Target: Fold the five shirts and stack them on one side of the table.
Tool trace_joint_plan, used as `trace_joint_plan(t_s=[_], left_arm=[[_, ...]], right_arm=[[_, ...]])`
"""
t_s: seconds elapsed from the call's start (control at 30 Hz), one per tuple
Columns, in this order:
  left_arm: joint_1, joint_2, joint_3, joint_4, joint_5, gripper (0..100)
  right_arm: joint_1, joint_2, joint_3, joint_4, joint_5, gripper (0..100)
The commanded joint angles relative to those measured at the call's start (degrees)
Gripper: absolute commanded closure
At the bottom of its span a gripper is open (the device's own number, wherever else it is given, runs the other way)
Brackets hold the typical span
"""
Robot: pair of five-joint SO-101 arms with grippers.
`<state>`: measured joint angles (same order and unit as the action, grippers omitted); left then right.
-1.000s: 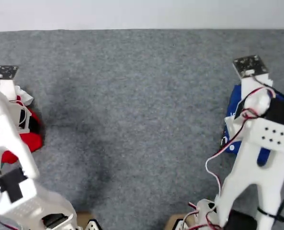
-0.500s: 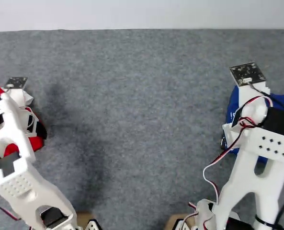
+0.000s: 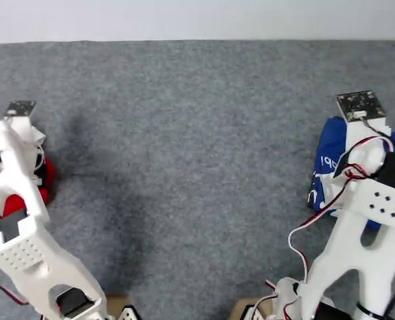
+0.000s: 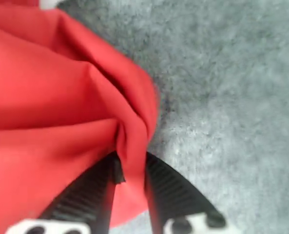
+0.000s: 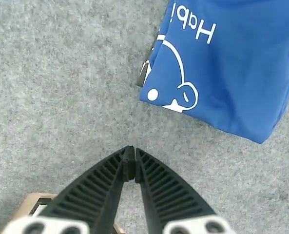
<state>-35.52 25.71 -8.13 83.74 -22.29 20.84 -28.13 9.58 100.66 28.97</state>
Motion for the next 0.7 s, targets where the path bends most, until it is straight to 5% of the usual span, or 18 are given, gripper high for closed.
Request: trace_joint_plan(t_s=[0.0, 0.33, 0.67], left_arm=[[1.1, -8.6, -6.8, 4.8, 0.1, 100], [12.7, -27.8, -21.4, 7.8, 8.0, 100], [39.6, -30.7, -35.6, 4.4, 17.4, 100]], right_arm=[[0.7, -1.5, -0.3, 2.2, -0.5, 98.9], [0.9, -1.7, -0.3, 2.2, -0.5, 98.9], [0.7, -7.0, 3.1, 2.2, -0.5, 98.9]])
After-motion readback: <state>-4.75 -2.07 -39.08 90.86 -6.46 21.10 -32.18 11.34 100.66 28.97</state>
